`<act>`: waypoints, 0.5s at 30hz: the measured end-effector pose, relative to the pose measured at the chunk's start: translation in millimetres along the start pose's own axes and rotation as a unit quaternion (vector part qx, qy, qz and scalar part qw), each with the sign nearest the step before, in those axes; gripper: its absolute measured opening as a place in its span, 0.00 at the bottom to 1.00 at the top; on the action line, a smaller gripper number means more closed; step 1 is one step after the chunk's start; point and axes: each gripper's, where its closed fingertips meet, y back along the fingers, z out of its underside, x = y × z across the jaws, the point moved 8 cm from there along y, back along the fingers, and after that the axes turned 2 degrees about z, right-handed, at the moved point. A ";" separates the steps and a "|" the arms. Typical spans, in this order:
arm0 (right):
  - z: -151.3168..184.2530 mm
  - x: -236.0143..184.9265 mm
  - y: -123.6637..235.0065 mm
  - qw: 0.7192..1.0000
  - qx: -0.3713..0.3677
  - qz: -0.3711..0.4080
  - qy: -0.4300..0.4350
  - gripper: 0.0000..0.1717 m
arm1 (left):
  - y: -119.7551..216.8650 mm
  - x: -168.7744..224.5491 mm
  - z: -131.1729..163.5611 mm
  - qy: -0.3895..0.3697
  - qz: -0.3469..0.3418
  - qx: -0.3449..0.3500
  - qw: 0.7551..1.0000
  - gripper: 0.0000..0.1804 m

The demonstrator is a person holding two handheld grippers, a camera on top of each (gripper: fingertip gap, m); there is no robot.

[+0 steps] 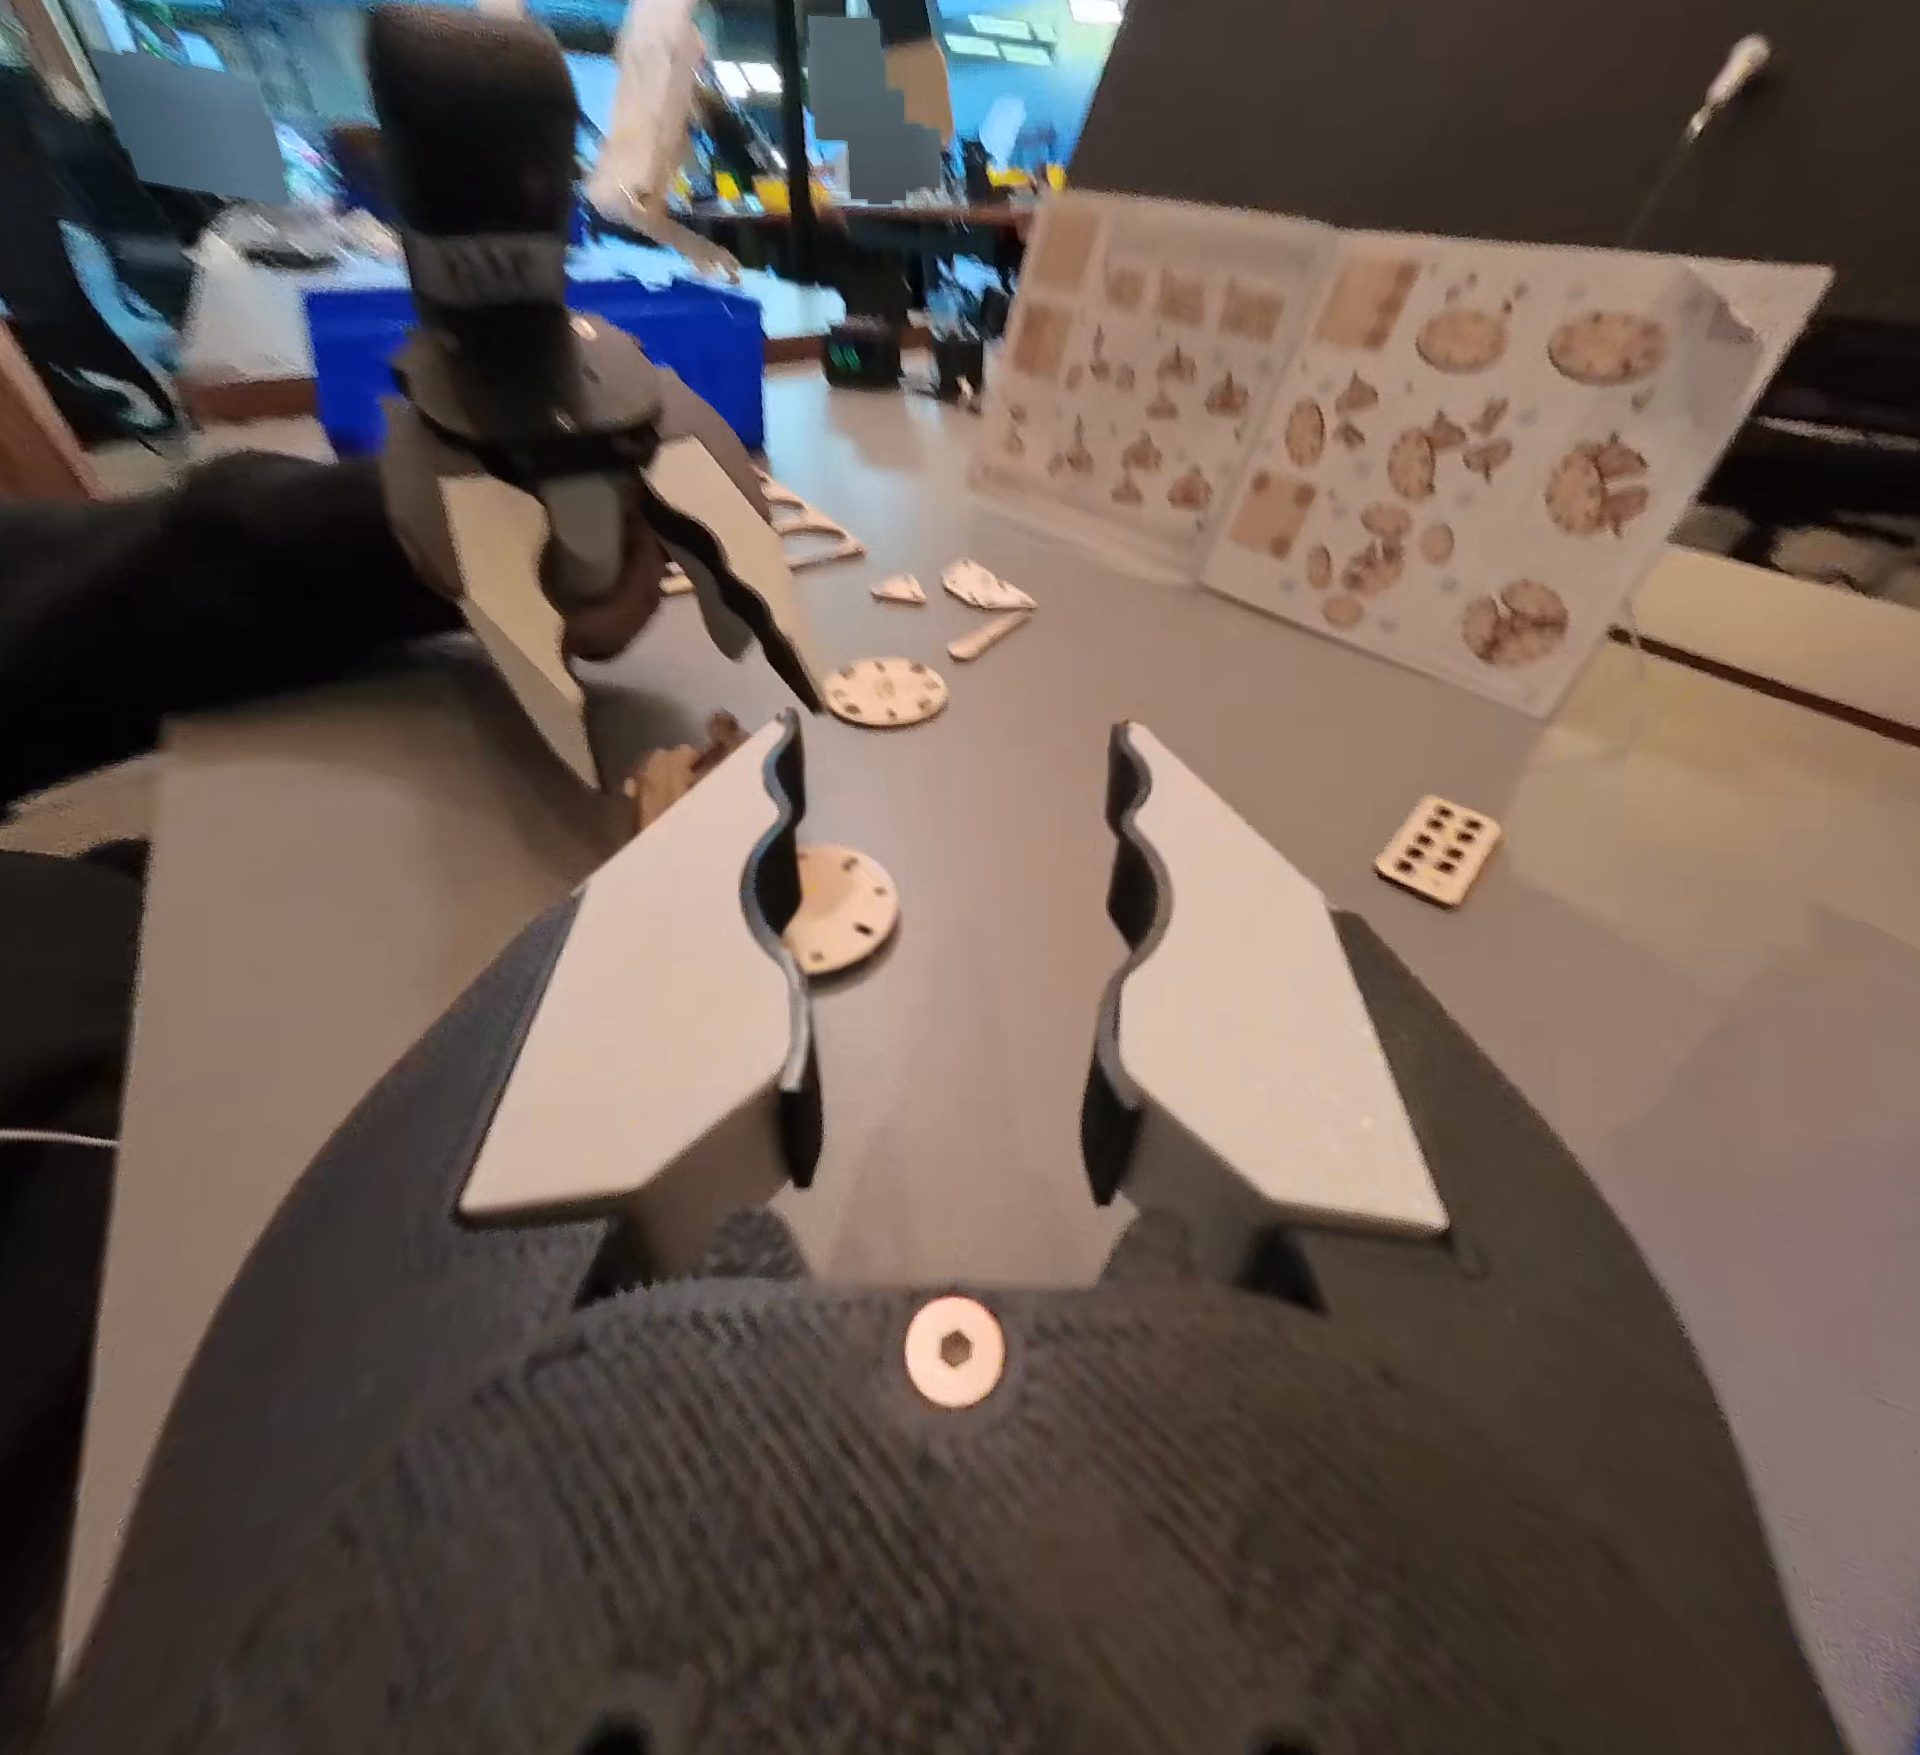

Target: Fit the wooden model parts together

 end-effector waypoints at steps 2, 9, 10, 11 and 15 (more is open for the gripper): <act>-0.3 -3.8 -4.8 1.000 -0.001 -0.029 -0.008 0.36 | -1.8 0.4 1.7 -0.002 -0.004 -0.007 1.000 0.34; 6.4 -28.2 -36.3 0.988 -0.081 -0.126 -0.031 0.54 | 4.2 -4.6 1.7 0.030 -0.017 0.008 0.999 0.34; 9.3 -32.8 -39.1 0.986 -0.103 -0.130 -0.020 0.57 | 6.0 -3.6 0.1 0.033 -0.013 0.016 0.999 0.34; 12.1 -37.4 -40.7 0.984 -0.121 -0.131 -0.008 0.60 | 7.7 -1.4 -1.6 0.032 -0.010 0.025 0.999 0.34; 17.7 -52.1 -37.2 0.981 -0.148 -0.125 0.033 0.57 | 9.9 11.9 -3.0 0.006 -0.022 0.037 0.999 0.34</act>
